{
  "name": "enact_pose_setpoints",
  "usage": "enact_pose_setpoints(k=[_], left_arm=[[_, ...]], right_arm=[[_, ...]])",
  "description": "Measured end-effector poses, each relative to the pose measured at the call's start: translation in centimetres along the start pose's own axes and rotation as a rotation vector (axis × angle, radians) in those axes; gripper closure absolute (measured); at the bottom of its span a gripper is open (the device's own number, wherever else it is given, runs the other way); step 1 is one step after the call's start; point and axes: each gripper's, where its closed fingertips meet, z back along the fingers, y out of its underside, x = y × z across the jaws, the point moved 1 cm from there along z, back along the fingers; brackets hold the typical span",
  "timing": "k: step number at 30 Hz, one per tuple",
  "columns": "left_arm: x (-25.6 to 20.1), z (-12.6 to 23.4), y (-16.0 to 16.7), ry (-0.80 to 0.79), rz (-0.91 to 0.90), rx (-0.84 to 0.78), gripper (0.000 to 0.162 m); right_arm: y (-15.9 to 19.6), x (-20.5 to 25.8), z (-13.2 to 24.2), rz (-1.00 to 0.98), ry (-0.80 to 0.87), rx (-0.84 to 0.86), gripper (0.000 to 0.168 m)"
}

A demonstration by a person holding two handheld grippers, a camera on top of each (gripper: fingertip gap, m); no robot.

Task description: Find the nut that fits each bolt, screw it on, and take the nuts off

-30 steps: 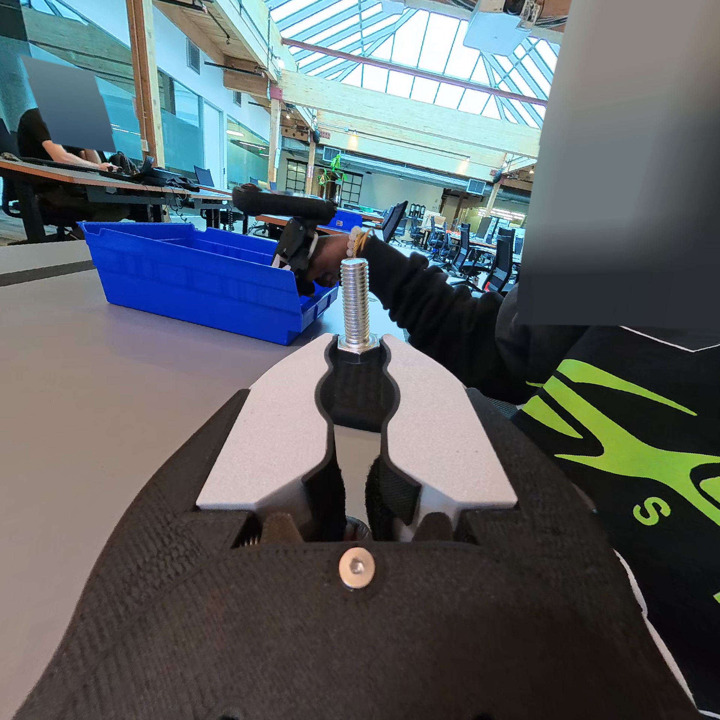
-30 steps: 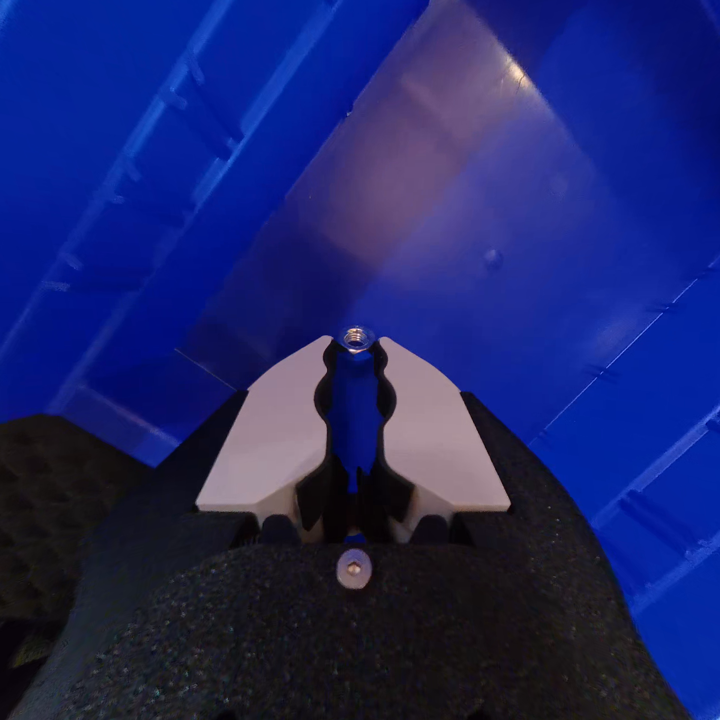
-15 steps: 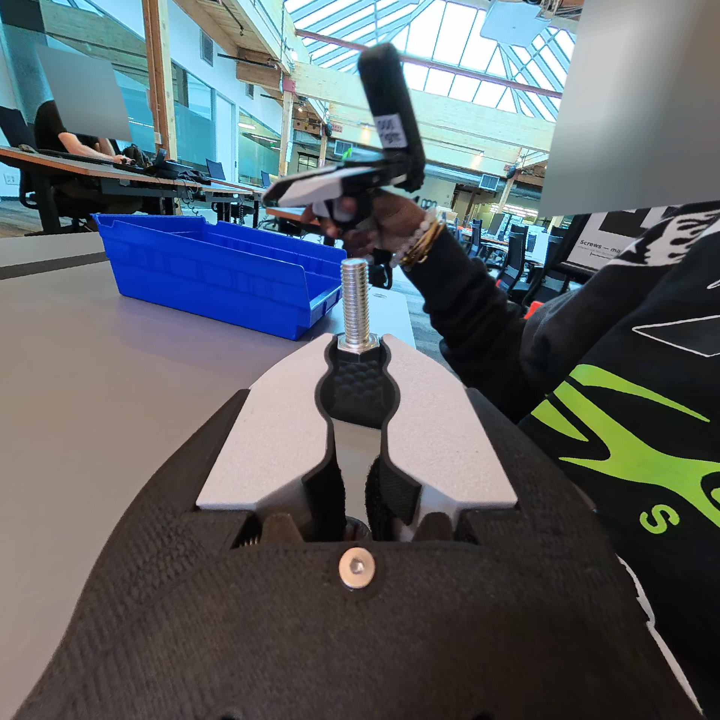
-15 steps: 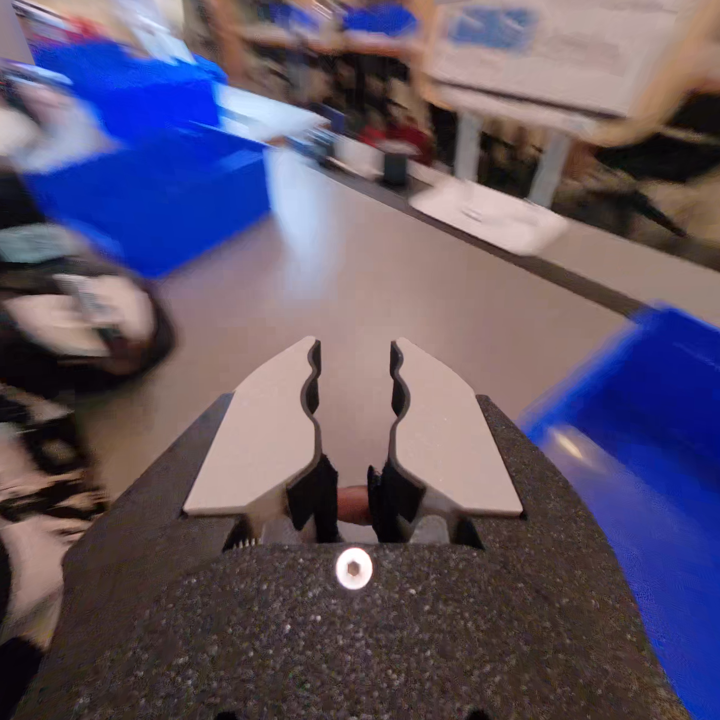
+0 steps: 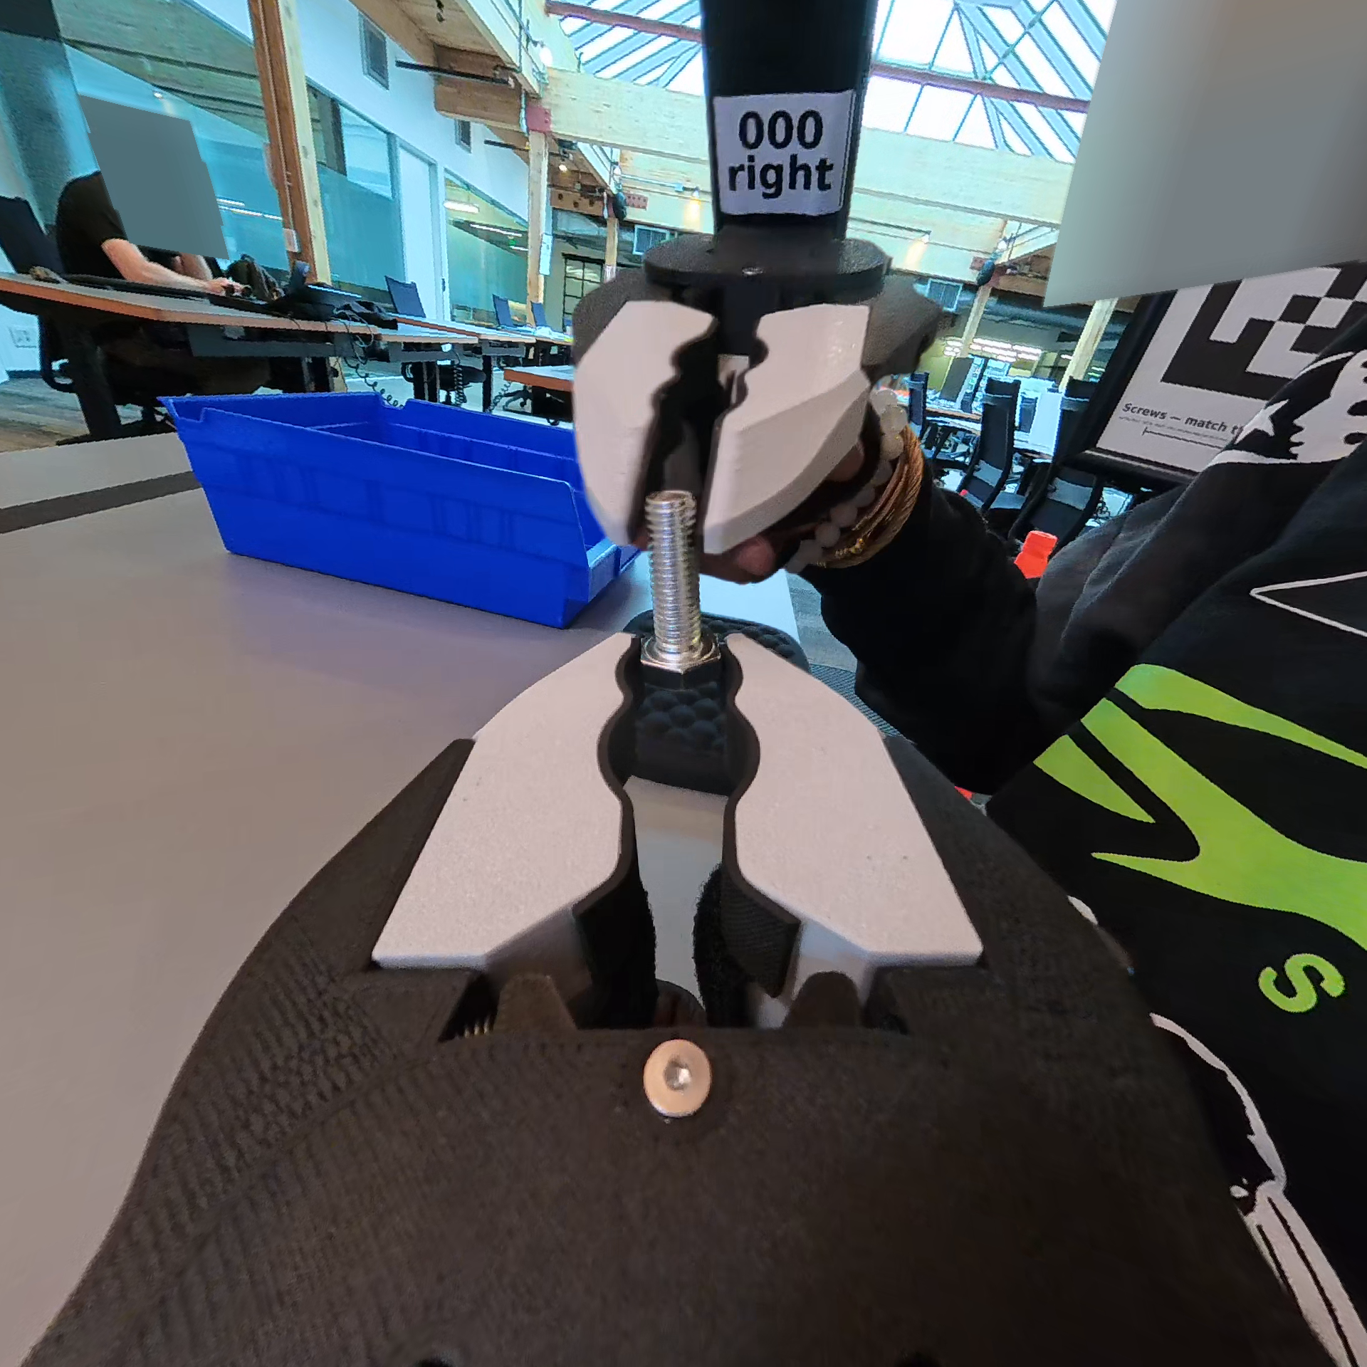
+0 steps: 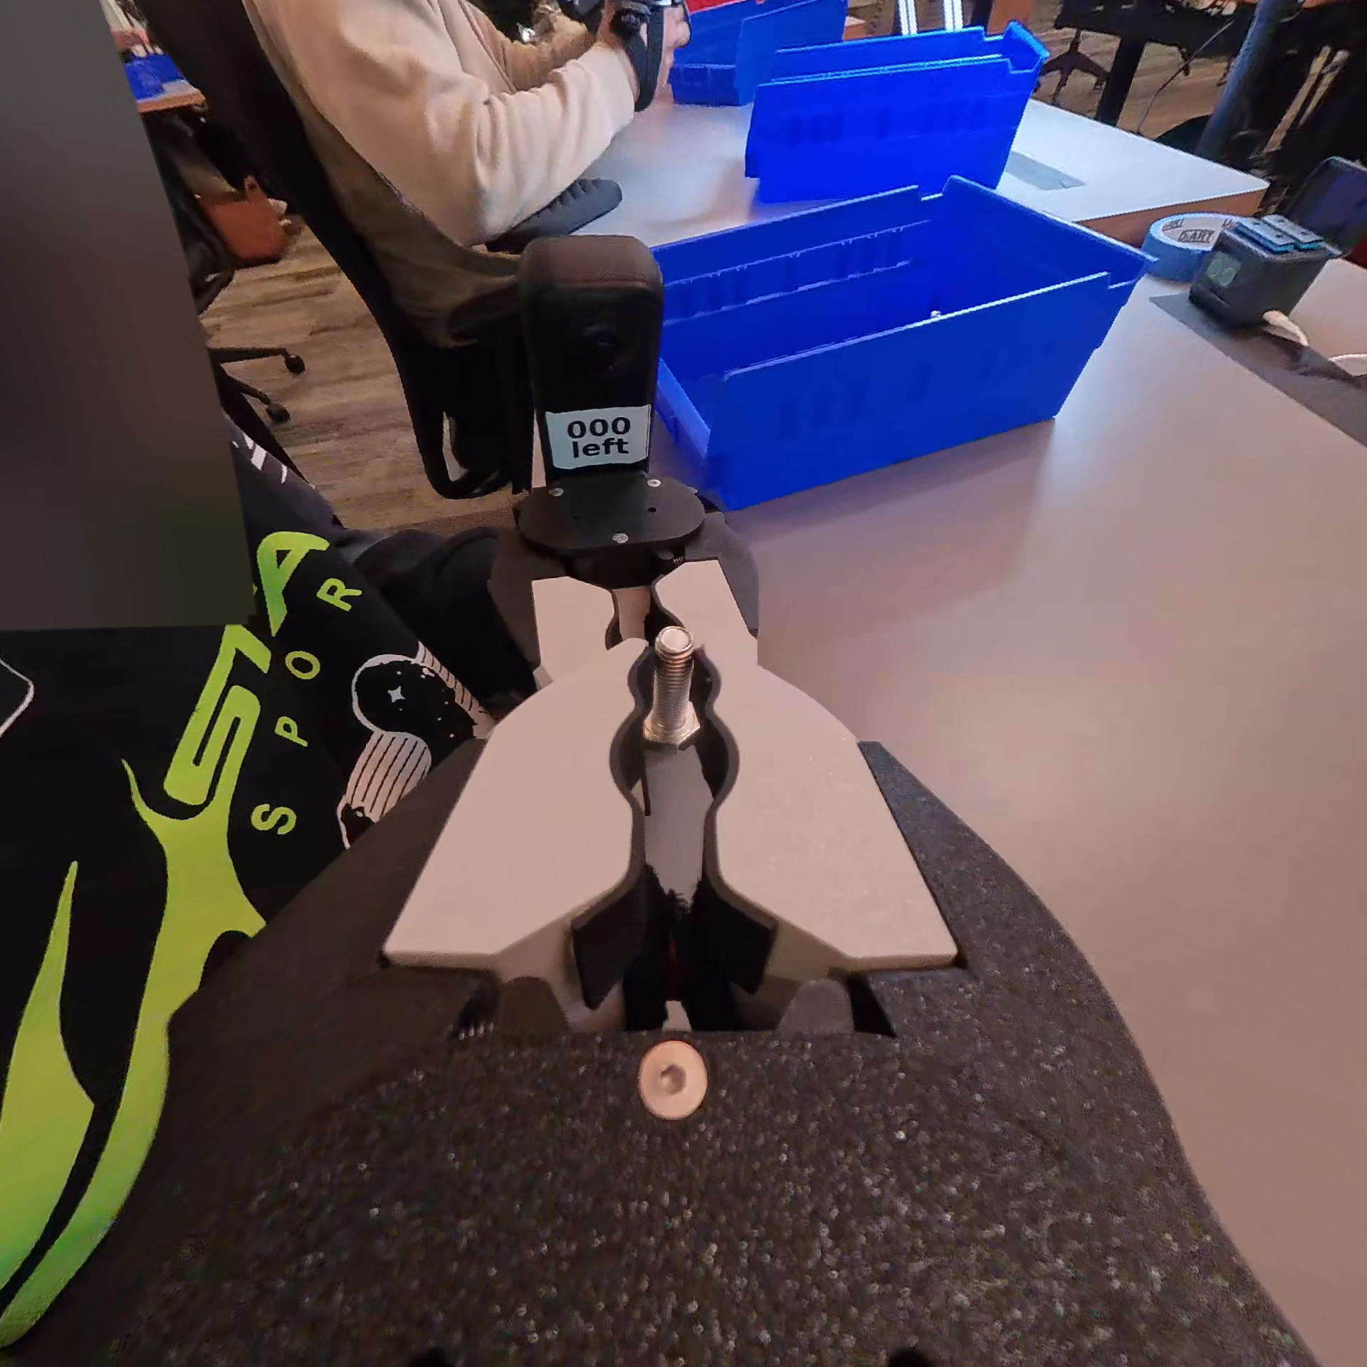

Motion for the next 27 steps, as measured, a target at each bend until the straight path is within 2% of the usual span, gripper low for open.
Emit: enact_pose_setpoints(k=[4,7,10,15,18,20,27], left_arm=[[0.0,0.0,0.0,0.001,0.002,-0.001,0.143],[0.4,0.1,-0.3,-0.017,0.024,-0.024,0.125],[0.7,0.3,-0.5,-0.031,0.047,-0.04,0.116],[0.8,0.3,-0.5,-0.038,0.051,-0.041,0.115],[1.0,0.4,-0.7,-0.045,0.064,-0.057,0.115],[1.1,0.4,-0.8,-0.046,0.072,-0.064,0.115],[1.2,0.4,-0.8,-0.047,0.079,-0.067,0.115]], right_arm=[[0.0,0.0,0.3,0.016,0.004,-0.007,0.158],[-0.7,-1.5,2.0,0.029,0.089,-0.037,0.158],[-1.9,-5.4,6.5,0.027,0.298,-0.074,0.158],[-1.9,-14.8,17.5,-0.067,0.733,-0.076,0.158],[0.4,-20.2,22.7,-0.168,0.911,-0.051,0.158],[2.8,-23.5,24.5,-0.235,0.967,-0.026,0.158],[11.8,-31.9,24.6,-0.413,1.013,0.07,0.158]])
